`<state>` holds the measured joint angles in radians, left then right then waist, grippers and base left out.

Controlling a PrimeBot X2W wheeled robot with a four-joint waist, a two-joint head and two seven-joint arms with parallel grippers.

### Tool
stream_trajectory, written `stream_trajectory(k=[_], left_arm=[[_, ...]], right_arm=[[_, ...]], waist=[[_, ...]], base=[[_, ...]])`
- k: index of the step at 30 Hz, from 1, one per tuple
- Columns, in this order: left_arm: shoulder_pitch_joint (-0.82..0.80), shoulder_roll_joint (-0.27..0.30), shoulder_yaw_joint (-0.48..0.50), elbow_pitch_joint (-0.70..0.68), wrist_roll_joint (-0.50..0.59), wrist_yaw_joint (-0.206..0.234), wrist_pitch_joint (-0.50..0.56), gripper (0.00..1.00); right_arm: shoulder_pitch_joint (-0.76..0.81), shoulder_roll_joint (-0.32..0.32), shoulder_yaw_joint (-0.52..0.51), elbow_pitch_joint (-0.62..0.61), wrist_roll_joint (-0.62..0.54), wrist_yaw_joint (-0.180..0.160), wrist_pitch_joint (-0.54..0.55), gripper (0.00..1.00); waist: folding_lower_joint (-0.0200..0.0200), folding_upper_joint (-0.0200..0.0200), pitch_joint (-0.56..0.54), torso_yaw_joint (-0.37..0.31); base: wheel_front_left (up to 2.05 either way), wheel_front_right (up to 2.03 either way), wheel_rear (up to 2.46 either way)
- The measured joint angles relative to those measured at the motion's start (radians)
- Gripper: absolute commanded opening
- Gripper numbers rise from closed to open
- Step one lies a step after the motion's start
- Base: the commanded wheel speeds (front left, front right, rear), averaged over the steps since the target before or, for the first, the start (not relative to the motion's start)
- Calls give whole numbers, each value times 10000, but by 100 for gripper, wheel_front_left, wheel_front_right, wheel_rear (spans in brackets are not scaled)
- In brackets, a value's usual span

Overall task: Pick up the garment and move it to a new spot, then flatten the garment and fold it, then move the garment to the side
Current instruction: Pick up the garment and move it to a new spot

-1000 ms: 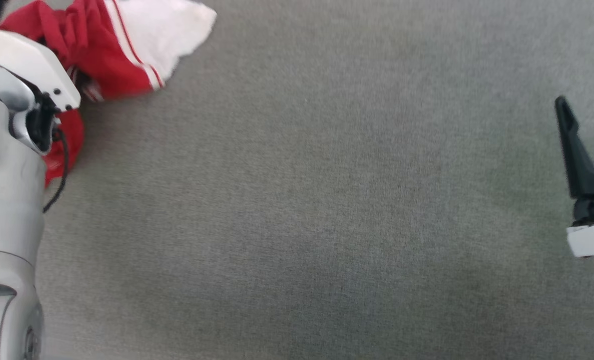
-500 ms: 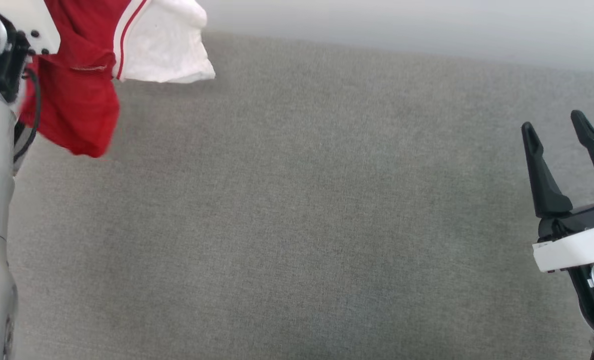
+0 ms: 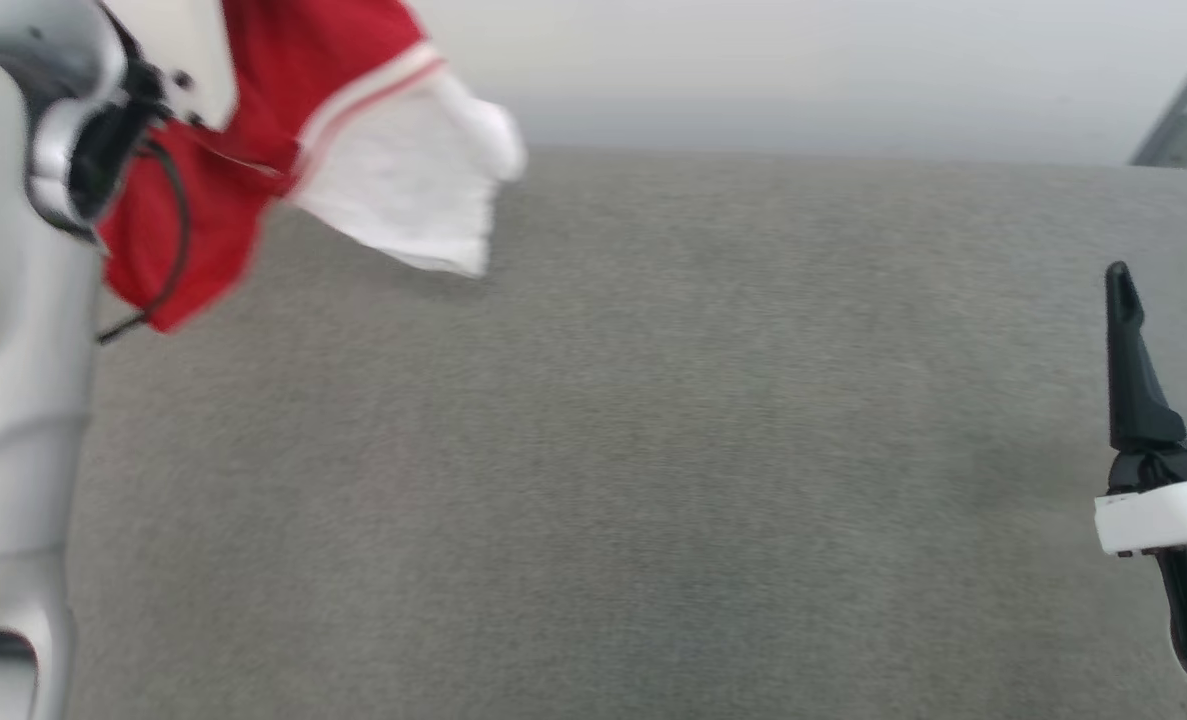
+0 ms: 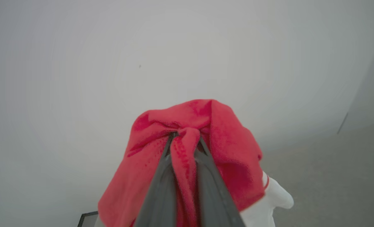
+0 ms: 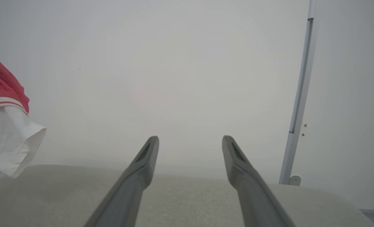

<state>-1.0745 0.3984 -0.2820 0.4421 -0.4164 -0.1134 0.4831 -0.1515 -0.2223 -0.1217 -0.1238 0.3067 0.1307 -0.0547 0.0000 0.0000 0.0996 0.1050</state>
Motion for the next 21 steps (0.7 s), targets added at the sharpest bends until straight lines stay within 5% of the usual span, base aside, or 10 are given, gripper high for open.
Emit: stream_trajectory(k=[11, 21], left_arm=[[2455, -644, -1241, -3814, -198, 729, 2151, 0], [4762, -1279, -2408, -1971, -568, 798, 2500, 0]], right_arm=[[212, 466, -464, 265, 2, 0, -240, 100], [332, 721, 0, 809, 123, 0, -483, 100]], waist=[[0, 0, 5, -1642], [0, 0, 174, -2626]], base=[[0, 0, 0], [0, 0, 0]])
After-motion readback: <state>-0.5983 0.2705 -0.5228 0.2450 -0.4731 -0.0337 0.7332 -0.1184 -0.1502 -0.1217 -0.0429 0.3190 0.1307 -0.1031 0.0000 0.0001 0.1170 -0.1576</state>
